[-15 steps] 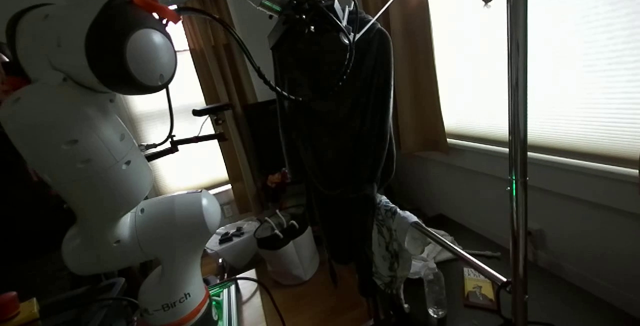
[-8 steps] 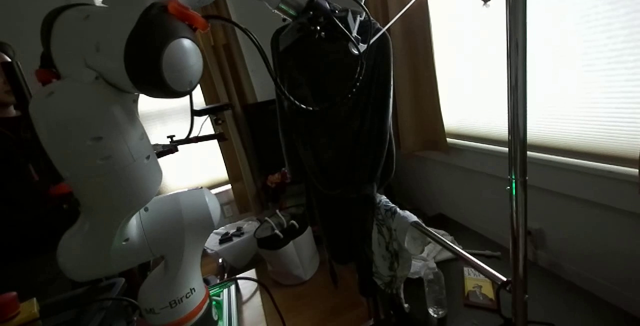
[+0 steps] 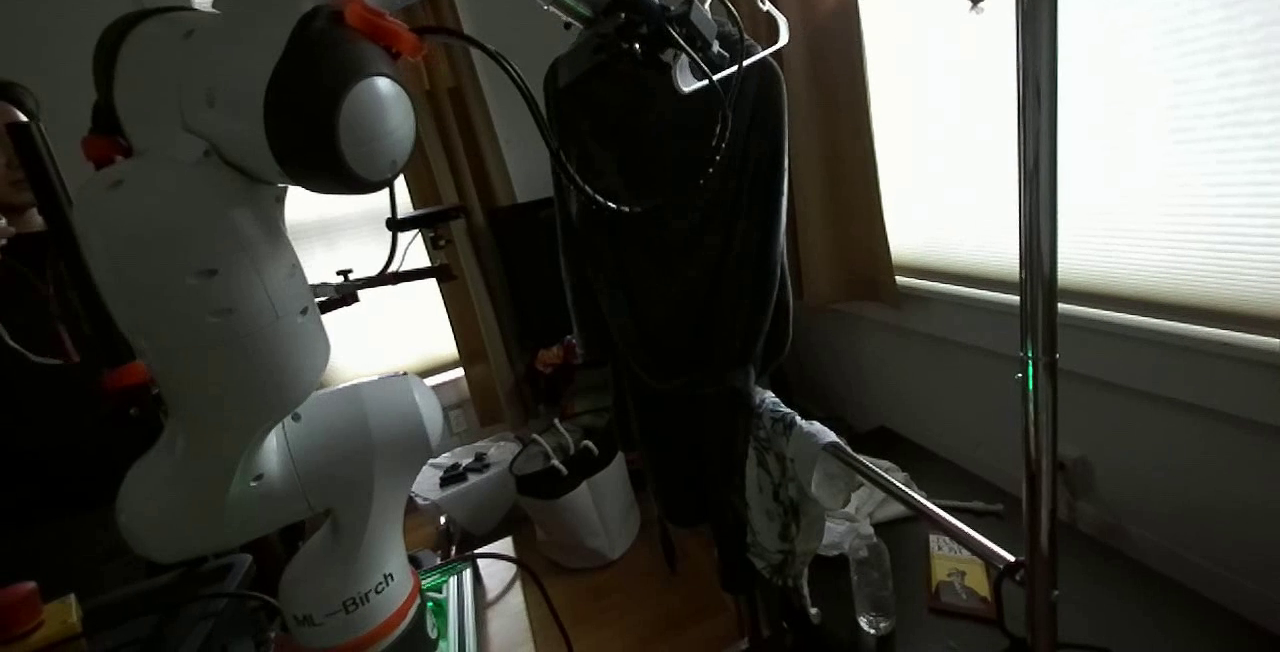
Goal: Move the white clothes hanger from the bottom rail to the top rail
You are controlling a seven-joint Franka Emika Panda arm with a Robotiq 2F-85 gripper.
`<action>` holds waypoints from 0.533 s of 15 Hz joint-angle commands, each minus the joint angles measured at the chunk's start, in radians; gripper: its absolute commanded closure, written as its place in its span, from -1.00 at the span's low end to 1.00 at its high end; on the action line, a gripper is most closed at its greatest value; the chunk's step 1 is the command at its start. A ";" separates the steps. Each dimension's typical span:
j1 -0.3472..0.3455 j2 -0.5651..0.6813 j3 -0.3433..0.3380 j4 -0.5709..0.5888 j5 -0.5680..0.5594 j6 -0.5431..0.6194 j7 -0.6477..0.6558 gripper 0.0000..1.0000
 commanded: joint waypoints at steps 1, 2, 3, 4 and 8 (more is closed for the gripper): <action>-0.185 0.063 0.200 -0.036 -0.043 -0.019 0.097 -0.72; -0.247 0.074 0.270 -0.051 -0.056 -0.030 0.138 -0.87; -0.330 0.097 0.354 -0.074 -0.084 -0.034 0.228 -0.97; -0.393 0.121 0.419 -0.069 -0.101 -0.011 0.291 -1.00; -0.672 0.189 0.655 -0.187 -0.093 0.012 0.561 -1.00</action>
